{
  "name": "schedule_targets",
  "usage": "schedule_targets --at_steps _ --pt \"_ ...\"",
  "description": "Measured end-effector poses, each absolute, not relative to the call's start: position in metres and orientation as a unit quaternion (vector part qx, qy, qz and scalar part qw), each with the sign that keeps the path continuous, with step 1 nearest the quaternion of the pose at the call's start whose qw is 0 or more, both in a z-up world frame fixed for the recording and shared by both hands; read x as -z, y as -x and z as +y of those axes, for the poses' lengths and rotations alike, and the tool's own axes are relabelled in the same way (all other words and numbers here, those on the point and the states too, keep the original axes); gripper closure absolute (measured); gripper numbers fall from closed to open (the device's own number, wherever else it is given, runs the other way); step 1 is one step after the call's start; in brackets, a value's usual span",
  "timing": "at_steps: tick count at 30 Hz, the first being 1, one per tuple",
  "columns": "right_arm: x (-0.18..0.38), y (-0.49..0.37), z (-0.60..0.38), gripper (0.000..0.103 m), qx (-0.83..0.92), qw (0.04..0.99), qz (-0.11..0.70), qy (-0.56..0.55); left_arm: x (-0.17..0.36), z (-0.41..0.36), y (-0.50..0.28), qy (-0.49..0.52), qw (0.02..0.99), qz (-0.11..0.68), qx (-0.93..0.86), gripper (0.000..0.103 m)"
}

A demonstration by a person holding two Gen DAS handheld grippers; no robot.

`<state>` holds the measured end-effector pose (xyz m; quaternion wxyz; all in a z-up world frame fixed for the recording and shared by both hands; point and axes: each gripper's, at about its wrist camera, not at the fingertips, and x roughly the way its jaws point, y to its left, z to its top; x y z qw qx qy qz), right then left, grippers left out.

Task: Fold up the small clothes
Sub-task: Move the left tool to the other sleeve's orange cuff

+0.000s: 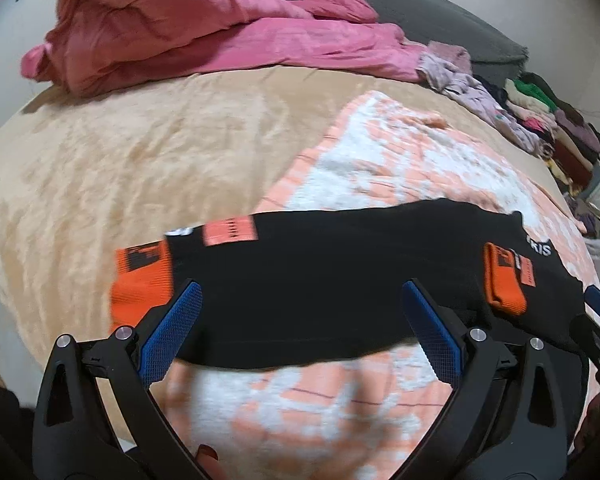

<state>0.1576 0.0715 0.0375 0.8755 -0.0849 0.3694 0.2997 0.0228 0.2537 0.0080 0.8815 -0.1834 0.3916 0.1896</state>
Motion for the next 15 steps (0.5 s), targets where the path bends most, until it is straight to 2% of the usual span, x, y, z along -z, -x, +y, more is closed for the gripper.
schedule_targets --at_steps 15 --pt "-0.030 -0.146 0.128 0.005 -0.344 0.854 0.366 0.134 0.010 0.306 0.026 0.235 0.856 0.395 -0.237 0.010"
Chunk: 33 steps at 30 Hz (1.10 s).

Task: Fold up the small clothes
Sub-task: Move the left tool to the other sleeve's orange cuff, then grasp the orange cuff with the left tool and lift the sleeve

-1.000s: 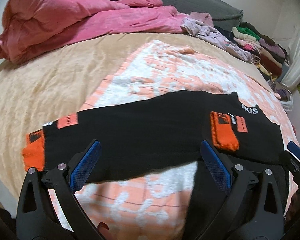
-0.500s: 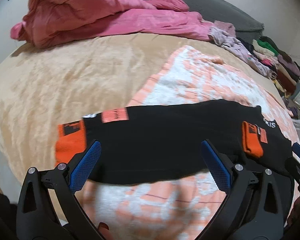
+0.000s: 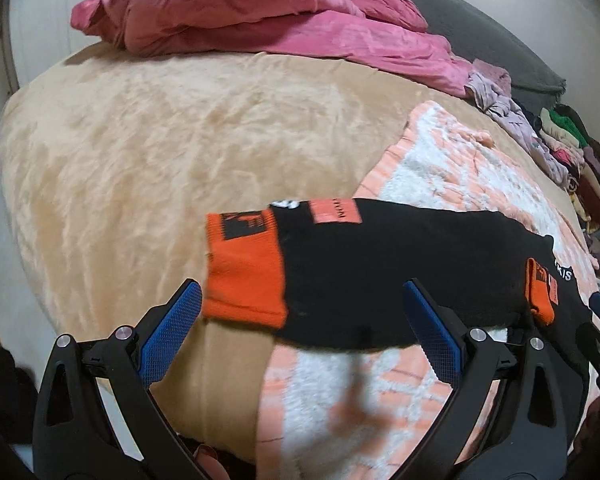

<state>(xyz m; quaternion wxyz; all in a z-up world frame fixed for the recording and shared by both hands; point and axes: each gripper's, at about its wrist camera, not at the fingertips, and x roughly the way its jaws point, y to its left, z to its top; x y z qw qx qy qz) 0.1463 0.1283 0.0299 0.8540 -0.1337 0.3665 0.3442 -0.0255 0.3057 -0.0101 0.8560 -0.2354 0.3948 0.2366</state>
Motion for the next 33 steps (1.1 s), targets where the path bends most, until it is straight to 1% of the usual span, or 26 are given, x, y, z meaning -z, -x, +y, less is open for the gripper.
schedule_targets --at_steps 6,8,13,16,19,26,27,28,31,32,33 --pt "-0.029 -0.143 0.140 0.005 -0.352 0.851 0.363 0.141 0.024 0.315 0.050 0.277 0.841 0.405 -0.229 0.010" --pt "-0.028 -0.142 0.142 0.005 -0.354 0.850 0.363 0.140 0.027 0.316 0.055 0.289 0.838 0.405 -0.223 0.012" --pt "-0.021 -0.142 0.142 0.005 -0.352 0.848 0.369 0.143 0.033 0.318 0.059 0.325 0.835 0.400 -0.194 0.035" --pt "-0.018 -0.144 0.141 0.005 -0.346 0.849 0.374 0.138 0.038 0.320 0.055 0.351 0.828 0.396 -0.183 0.038" --pt "-0.016 -0.145 0.140 0.005 -0.344 0.850 0.375 0.137 0.042 0.324 0.048 0.361 0.825 0.394 -0.185 0.040" --pt "-0.011 -0.143 0.142 0.005 -0.345 0.848 0.380 0.135 0.046 0.336 0.028 0.379 0.822 0.374 -0.202 0.040" --pt "-0.010 -0.143 0.143 0.005 -0.346 0.847 0.381 0.135 0.046 0.338 0.024 0.376 0.823 0.372 -0.205 0.045" --pt "-0.009 -0.143 0.143 0.005 -0.345 0.846 0.382 0.135 0.046 0.340 0.020 0.372 0.824 0.371 -0.212 0.064" --pt "-0.008 -0.143 0.142 0.005 -0.345 0.846 0.384 0.133 0.050 0.346 0.014 0.379 0.820 0.367 -0.223 0.092" --pt "-0.008 -0.143 0.141 0.005 -0.344 0.847 0.385 0.131 0.049 0.347 0.012 0.382 0.819 0.365 -0.223 0.095" --pt "-0.008 -0.143 0.139 0.005 -0.342 0.847 0.385 0.130 0.048 0.348 0.012 0.379 0.822 0.363 -0.222 0.096"
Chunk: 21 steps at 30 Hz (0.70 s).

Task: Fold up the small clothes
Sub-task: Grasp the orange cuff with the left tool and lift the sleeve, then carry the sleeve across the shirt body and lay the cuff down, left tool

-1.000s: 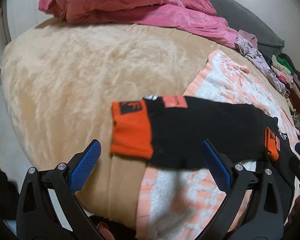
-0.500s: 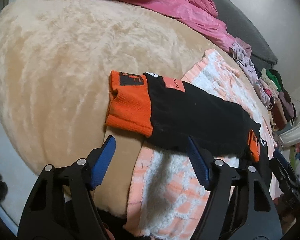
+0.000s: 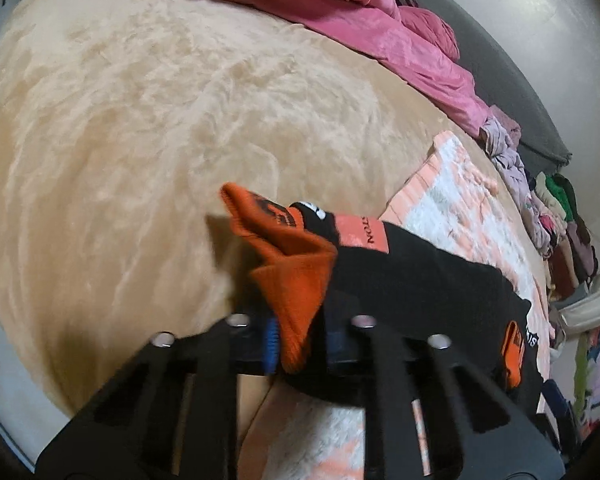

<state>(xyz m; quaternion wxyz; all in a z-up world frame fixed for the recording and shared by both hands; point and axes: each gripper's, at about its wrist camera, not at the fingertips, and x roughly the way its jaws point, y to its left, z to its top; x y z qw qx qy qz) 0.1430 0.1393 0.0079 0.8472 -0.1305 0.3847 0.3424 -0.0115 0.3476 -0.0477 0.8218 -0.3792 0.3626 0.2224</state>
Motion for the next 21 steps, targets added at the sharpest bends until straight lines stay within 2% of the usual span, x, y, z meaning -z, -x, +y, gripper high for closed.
schedule_targets --at_steps 13,21 --pt "-0.010 -0.160 0.087 0.005 -0.296 0.866 0.395 0.082 -0.022 0.298 -0.014 0.318 0.883 0.304 -0.164 0.097" --pt "-0.016 -0.172 0.038 0.005 -0.253 0.882 0.394 0.047 -0.044 0.248 -0.048 0.291 0.902 0.300 -0.106 0.098"
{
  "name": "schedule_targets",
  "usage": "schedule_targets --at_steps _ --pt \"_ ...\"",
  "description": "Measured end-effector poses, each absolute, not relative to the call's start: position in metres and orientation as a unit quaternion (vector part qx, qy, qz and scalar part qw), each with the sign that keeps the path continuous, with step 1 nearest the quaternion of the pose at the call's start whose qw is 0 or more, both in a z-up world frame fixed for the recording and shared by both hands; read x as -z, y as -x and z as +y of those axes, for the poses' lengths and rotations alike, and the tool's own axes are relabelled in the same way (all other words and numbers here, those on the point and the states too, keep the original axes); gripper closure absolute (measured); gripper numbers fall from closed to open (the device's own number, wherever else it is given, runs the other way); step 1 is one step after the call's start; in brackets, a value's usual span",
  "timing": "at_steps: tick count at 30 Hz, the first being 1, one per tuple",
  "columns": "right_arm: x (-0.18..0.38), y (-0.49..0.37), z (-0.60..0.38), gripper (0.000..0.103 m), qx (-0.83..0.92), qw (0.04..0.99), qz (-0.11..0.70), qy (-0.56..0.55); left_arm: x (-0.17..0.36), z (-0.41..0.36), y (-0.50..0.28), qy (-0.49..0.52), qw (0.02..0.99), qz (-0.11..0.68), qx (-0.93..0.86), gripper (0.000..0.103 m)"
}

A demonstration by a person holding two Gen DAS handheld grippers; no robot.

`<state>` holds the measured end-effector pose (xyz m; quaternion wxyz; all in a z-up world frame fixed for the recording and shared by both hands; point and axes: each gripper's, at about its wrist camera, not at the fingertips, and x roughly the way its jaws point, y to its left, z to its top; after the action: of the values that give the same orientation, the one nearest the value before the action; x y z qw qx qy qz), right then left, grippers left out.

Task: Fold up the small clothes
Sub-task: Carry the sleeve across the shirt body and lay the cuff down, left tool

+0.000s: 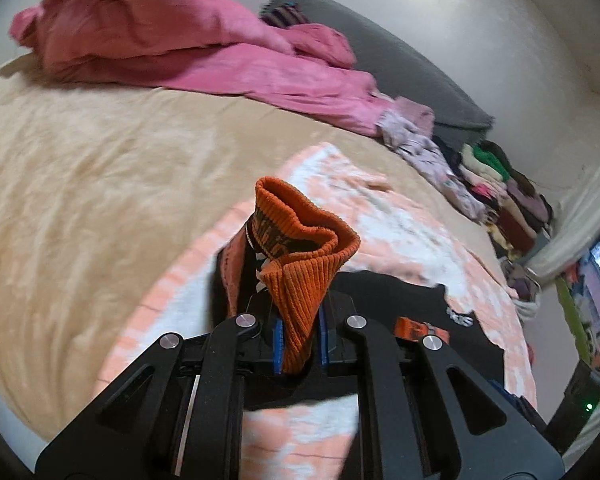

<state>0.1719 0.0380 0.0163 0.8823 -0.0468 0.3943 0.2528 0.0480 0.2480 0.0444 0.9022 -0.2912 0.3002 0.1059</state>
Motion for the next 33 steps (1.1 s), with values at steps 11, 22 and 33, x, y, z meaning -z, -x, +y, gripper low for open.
schedule_targets --at_steps 11,22,33 --pt "-0.020 -0.178 -0.036 0.005 -0.187 0.900 0.393 0.004 -0.060 0.168 -0.092 0.253 0.918 0.305 -0.025 0.098" --pt "-0.024 -0.177 -0.117 0.005 -0.119 0.914 0.387 -0.037 -0.055 0.085 -0.130 0.213 0.919 0.328 0.051 0.098" --pt "-0.018 -0.175 -0.161 0.005 -0.081 0.915 0.392 -0.060 -0.025 0.031 -0.156 0.189 0.902 0.375 0.095 0.096"
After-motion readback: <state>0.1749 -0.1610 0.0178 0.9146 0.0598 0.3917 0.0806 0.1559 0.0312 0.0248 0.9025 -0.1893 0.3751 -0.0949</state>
